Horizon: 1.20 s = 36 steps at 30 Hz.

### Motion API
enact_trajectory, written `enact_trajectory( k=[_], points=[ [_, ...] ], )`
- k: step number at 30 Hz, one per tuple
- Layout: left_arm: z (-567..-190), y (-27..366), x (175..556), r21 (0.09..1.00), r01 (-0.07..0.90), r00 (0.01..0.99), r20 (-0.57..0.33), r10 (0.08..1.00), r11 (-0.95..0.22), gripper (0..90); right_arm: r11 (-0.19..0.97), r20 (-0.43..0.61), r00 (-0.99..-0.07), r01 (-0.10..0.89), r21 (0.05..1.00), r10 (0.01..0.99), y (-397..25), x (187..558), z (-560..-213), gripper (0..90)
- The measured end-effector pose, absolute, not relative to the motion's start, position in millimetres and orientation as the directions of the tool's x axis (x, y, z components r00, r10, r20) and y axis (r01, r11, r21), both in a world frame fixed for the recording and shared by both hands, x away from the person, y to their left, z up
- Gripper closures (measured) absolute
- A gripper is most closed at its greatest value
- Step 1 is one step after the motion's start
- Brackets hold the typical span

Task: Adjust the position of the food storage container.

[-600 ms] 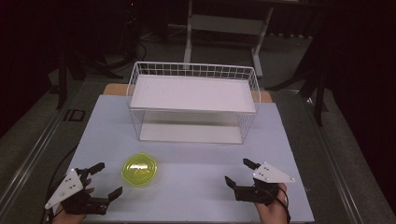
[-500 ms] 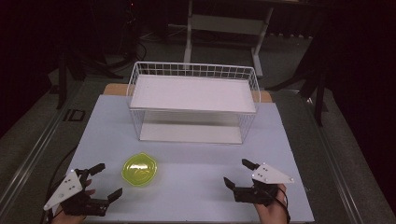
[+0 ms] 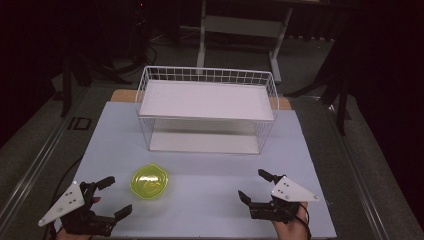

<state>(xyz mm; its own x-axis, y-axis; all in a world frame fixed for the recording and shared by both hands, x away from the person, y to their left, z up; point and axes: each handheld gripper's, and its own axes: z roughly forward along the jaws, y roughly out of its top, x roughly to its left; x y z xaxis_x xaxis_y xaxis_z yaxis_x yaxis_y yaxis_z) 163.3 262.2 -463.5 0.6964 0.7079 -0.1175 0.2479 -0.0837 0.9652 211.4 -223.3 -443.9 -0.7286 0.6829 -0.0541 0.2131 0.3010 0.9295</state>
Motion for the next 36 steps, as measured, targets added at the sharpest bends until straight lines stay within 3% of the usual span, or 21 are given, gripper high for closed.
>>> enact_trajectory(
  k=[9,16,21,27,31,36],
  points=[
    [-462.4,264.9,173.1,0.951,0.265,0.654,-0.059,0.754,-0.156,1.1,0.282,-0.038,-0.733,0.213,0.935,0.679,-221.7,212.2,-442.7,13.1],
    [-464.3,266.9,180.1,0.945,0.292,0.621,-0.073,0.78,-0.144,10.4,0.28,-0.032,-0.736,0.216,0.935,0.676,-220.8,211.7,-443.1,13.2],
    [-473.3,272.7,181.9,0.922,0.361,0.534,-0.082,0.842,-0.14,31.3,0.283,-0.03,-0.739,0.22,0.934,0.673,-220.4,212.2,-444.1,13.2],
    [-478.2,277.2,179.7,0.901,0.408,0.502,-0.083,0.861,-0.151,57.9,0.281,-0.024,-0.742,0.224,0.933,0.67,-220.5,213.1,-444.7,13.3],
    [-483.4,277.6,181.1,0.867,0.473,0.473,-0.1,0.875,-0.156,72.1,0.281,-0.021,-0.743,0.227,0.932,0.669,-220.4,213.7,-445.4,13.3],
    [-500.6,274.4,186.1,0.812,0.547,0.466,-0.092,0.88,-0.205,82.9,0.283,-0.022,-0.746,0.225,0.932,0.666,-220.0,213.1,-445.0,13.3]
  ],
)
